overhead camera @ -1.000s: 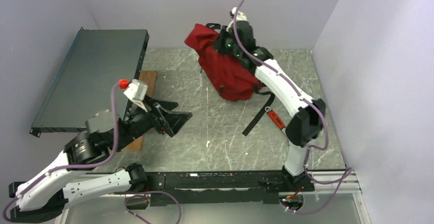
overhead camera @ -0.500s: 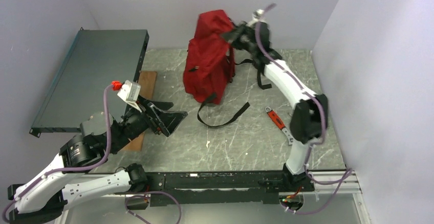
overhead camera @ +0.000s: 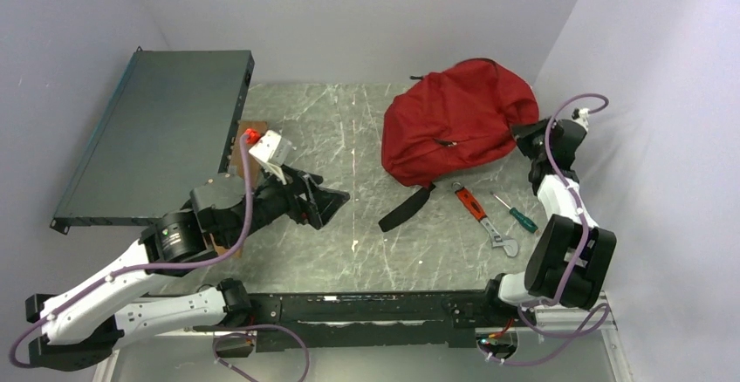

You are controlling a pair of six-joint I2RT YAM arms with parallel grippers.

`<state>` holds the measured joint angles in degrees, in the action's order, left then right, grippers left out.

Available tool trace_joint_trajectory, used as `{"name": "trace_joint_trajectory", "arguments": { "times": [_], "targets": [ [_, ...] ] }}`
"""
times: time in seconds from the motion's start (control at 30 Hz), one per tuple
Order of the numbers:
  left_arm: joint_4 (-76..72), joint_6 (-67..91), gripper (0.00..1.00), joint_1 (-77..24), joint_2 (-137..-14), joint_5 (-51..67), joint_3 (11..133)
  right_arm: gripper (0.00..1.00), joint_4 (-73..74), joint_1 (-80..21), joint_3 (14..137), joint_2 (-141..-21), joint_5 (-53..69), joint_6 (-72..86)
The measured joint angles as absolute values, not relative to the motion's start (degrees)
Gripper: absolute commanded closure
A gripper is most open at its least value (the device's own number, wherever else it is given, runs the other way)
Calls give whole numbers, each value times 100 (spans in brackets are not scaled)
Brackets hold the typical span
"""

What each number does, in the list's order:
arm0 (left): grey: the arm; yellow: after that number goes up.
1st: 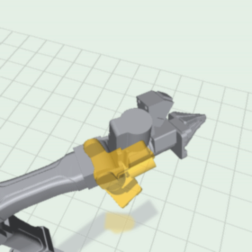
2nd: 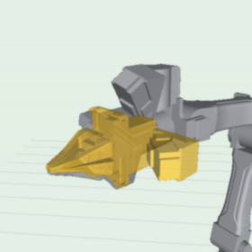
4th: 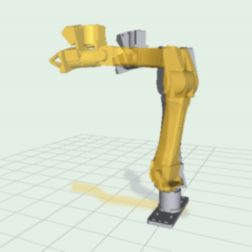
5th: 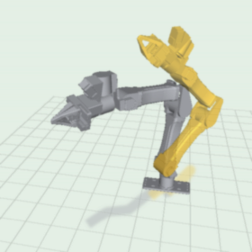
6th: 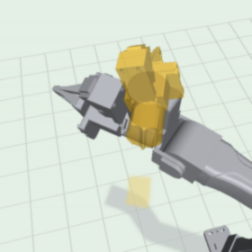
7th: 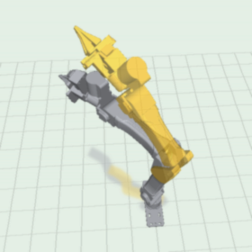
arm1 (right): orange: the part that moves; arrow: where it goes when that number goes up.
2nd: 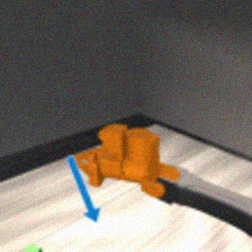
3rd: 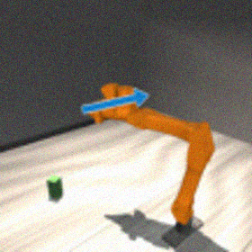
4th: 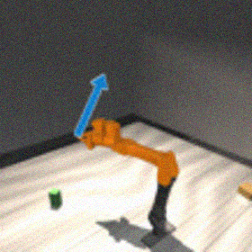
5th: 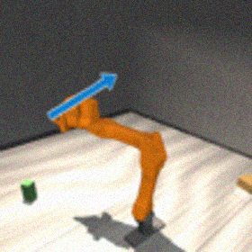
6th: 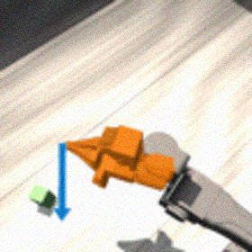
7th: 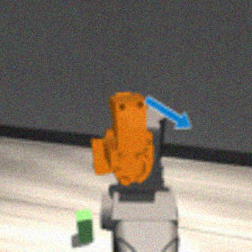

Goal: Pack the student bag
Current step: Adjust the student bag at the center of the board, then reset both arms

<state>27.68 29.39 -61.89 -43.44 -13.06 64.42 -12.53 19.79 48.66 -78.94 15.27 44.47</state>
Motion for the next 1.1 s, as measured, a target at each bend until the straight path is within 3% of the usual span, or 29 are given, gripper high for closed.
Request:
{"name": "trace_joint_trajectory", "arguments": {
  "times": [0.03,0.1,0.17,0.47,0.7,0.8,0.93,1.1],
  "targets": [
    [2740,2941,13,-6189,-4399,-1267,6442,93,-1253,2069,4759,-7924,1494,4342],
    [2720,2956,13,-6189,-4491,-1160,6442,71,-1194,2215,4674,-8119,1341,4018],
    [2716,2967,13,-6189,-4512,-1074,6442,57,-987,2252,4831,-8429,1144,3682],
    [2689,3037,12,-6189,-4399,-904,6440,19,851,2191,6305,-9111,-130,2757],
    [2714,3035,12,-6184,-4429,-838,6462,8,1944,2036,6705,-8263,-1208,2300],
    [2733,2950,12,-6184,-4486,-840,6501,0,2180,1518,6914,-7575,-1417,2191],
    [2867,2805,11,-6184,-4578,-884,6718,0,1916,462,7028,-6687,-429,2152],
    [2978,2499,4,-6180,-4600,-1151,7349,0,1811,381,7529,-5992,993,2390]
  ]
}}
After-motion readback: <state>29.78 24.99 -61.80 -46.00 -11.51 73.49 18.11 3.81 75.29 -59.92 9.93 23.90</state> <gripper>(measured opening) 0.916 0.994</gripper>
